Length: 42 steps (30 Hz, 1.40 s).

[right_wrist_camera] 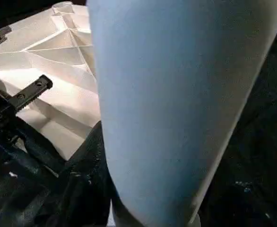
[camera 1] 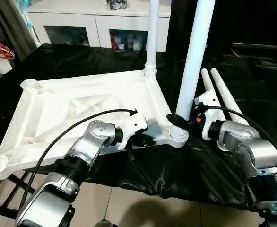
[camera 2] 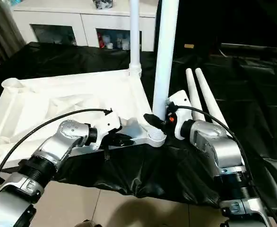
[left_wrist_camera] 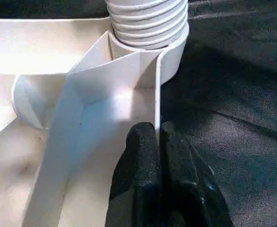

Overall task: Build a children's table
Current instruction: Insert table leg to table base

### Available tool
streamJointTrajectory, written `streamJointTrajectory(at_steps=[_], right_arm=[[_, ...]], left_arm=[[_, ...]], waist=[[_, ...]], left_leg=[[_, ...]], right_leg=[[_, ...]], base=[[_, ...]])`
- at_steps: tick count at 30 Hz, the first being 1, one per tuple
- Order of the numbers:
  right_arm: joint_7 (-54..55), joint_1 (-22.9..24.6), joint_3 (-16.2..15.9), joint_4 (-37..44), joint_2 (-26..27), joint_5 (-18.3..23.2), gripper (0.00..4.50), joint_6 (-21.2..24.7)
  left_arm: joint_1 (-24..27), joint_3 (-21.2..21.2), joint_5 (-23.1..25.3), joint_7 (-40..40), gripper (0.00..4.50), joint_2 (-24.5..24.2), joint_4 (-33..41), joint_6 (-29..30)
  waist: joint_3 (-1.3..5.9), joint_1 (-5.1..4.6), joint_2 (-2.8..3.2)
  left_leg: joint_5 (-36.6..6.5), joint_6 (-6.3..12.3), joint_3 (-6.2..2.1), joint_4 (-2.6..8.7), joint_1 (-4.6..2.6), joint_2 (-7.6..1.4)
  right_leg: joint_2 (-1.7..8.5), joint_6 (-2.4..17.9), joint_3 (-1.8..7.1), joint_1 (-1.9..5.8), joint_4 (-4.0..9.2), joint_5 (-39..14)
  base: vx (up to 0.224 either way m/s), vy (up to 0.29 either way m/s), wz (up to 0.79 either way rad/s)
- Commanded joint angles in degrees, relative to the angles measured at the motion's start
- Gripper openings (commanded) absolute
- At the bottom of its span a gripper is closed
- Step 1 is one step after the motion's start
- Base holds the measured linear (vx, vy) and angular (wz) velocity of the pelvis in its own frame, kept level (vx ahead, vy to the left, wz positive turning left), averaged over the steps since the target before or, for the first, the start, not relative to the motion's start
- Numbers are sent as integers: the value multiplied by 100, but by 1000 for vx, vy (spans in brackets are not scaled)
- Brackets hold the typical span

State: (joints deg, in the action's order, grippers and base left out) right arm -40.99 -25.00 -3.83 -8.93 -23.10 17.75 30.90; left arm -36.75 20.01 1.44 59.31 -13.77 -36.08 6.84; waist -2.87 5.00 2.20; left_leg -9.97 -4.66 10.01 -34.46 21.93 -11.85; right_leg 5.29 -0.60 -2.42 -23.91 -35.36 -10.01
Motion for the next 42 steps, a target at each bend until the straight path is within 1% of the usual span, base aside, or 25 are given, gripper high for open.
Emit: streamJointTrajectory(at_steps=[1, 5, 6, 8, 9, 11, 12, 13, 14, 15, 21, 22, 23, 24, 26, 28, 29, 30, 31, 33, 37, 38, 39, 40, 42], right_arm=[[-89, 121, -40, 97, -82, 11, 190, 174], [-29, 103, 60, -29, 3, 37, 190, 78], [-4, 91, 89, -72, 40, 53, 190, 59], [48, 52, 163, -218, 136, 84, 189, -43], [147, 17, 264, -376, 239, 128, 189, -85], [183, 3, 305, -440, 276, 143, 189, -108], [231, 5, 390, -509, 338, 195, 189, -135], [243, 11, 411, -522, 351, 207, 189, -147], [299, 44, 518, -583, 415, 267, 189, -213], [322, 63, 570, -607, 444, 299, 189, -229], [417, 327, 978, -722, 660, 560, 189, -349], [424, 360, 997, -723, 671, 573, 189, -357], [433, 403, 1022, -724, 685, 588, 189, -368], [452, 490, 1046, -716, 706, 604, 189, -396], [492, 629, 1080, -669, 755, 615, 189, -452], [533, 711, 1103, -637, 788, 621, 189, -499], [615, 916, 1151, -492, 868, 621, 189, -611], [640, 972, 1166, -445, 892, 615, 189, -642], [651, 1049, 1175, -367, 921, 634, 189, -670], [658, 1109, 1172, -305, 938, 641, 189, -693], [772, 1447, 994, 126, 964, 494, 189, -837], [810, 1491, 869, 288, 913, 366, 189, -853], [820, 1485, 802, 333, 877, 288, 189, -855], [828, 1474, 726, 375, 832, 204, 189, -858], [787, 1393, 430, 424, 658, -74, 189, -802]], left_arm=[[-61, -191, -98, -56, 0, -16, -82, -85], [-64, -193, -129, -11, 0, 9, -55, -119], [-64, -190, -132, 3, 0, 14, -51, -125], [-65, -184, -139, 31, 0, 18, -44, -135], [-71, -183, -137, 33, 0, 18, -51, -143], [-79, -188, -137, 30, 0, 18, -59, -143], [-84, -195, -139, 24, 0, 17, -65, -145], [-85, -197, -139, 22, 0, 17, -65, -145], [-85, -206, -142, 11, 0, 18, -65, -148], [-85, -209, -143, 8, 0, 17, -65, -149], [-99, -223, -143, -11, 0, 29, -95, -169], [-103, -224, -143, -16, 0, 34, -101, -172], [-108, -226, -142, -23, 0, 40, -109, -175], [-118, -230, -139, -35, 0, 50, -124, -183], [-140, -239, -132, -53, 0, 64, -154, -196], [-153, -245, -129, -62, 0, 72, -175, -205], [-183, -258, -122, -89, 0, 90, -224, -227], [-191, -260, -120, -95, 0, 95, -237, -232], [-201, -264, -119, -100, 0, 100, -253, -240], [-208, -267, -118, -102, 0, 104, -265, -245], [-220, -278, -105, -120, 0, 127, -310, -276], [-239, -273, -92, -119, 0, 138, -346, -296], [-248, -269, -84, -116, 0, 143, -364, -305], [-261, -265, -72, -114, 0, 149, -387, -319], [-281, -249, -42, -108, 0, 148, -421, -355]], waist=[[421, 8, -149], [418, 5, -152], [413, 0, -138], [414, -4, -138], [417, -9, -141], [415, -9, -142], [418, -8, -141], [414, -10, -137], [413, -15, -143], [412, -21, -136], [417, -19, -104], [418, -15, -112], [415, -15, -103], [421, -14, -79], [416, -7, -77], [420, -2, -88], [417, -2, -65], [411, -1, -70], [410, -2, -54], [412, 2, -60], [406, 4, -62], [405, 10, -5], [399, -2, -40], [401, -3, -25], [399, -3, -31]], left_leg=[[-845, 282, 39, 368, -53, -31], [-870, 271, 38, 371, -47, -28], [-921, 248, 35, 377, -50, -30], [-954, 238, 38, 377, -52, -31], [-940, 222, 37, 380, -49, -27], [-960, 219, 37, 382, -53, -26], [-930, 225, 36, 379, -52, -28], [-945, 232, 36, 384, -52, -28], [-944, 229, 35, 384, -43, -24], [-970, 224, 32, 390, -44, -26], [-990, 216, 34, 390, -54, -29], [-998, 221, 33, 390, -52, -31], [-1007, 224, 32, 398, -56, -33], [-994, 216, 25, 393, -49, -25], [-1018, 222, 35, 389, -60, -30], [-1058, 228, 31, 398, -58, -29], [-1068, 221, 25, 402, -54, -28], [-1142, 199, 25, 412, -59, -33], [-1169, 190, 22, 417, -64, -33], [-1179, 189, 22, 420, -67, -33], [-1229, 183, 18, 432, -58, -33], [-1238, 168, 7, 438, -56, -34], [-1267, 155, 14, 440, -59, -31], [-1285, 143, 12, 442, -61, -27], [-1321, 129, 15, 442, -62, -23]], right_leg=[[189, 1191, 147, 344, 400, -984], [188, 1173, 145, 343, 406, -1023], [191, 1162, 143, 337, 418, -1111], [195, 1168, 145, 328, 422, -1147], [189, 1171, 142, 329, 418, -1123], [190, 1177, 137, 330, 424, -1142], [189, 1190, 143, 334, 414, -1086], [191, 1194, 141, 332, 418, -1096], [188, 1184, 139, 340, 416, -1103], [198, 1182, 135, 334, 424, -1168], [195, 1182, 141, 326, 432, -1127], [193, 1189, 139, 331, 427, -1097], [189, 1200, 134, 328, 431, -1085], [191, 1214, 134, 340, 420, -1060], [192, 1206, 140, 323, 440, -1059], [194, 1188, 134, 328, 441, -1119], [195, 1185, 133, 329, 441, -1142], [198, 1129, 135, 323, 462, -1254], [196, 1121, 133, 319, 465, -1291], [195, 1108, 136, 316, 469, -1294], [194, 1055, 135, 318, 482, -1345], [199, 1044, 136, 316, 482, -1365], [183, 1012, 134, 308, 499, -1373], [183, 999, 136, 309, 499, -1406], [188, 957, 136, 310, 511, -1515]], base=[[0, 0, 0], [0, 0, 0], [0, 0, 0], [0, 0, 0], [0, 0, 0], [0, 0, 0], [0, 0, 0], [0, 0, 0], [0, 0, 0], [0, 0, 0], [0, 0, 0], [0, 0, 0], [0, 0, 0], [0, 0, 0], [0, 0, 0], [0, 0, 0], [0, 0, 0], [0, 0, 0], [0, 0, 0], [0, 0, 0], [0, 0, 0], [0, 0, 0], [0, 0, 0], [0, 0, 0], [0, 0, 0]])
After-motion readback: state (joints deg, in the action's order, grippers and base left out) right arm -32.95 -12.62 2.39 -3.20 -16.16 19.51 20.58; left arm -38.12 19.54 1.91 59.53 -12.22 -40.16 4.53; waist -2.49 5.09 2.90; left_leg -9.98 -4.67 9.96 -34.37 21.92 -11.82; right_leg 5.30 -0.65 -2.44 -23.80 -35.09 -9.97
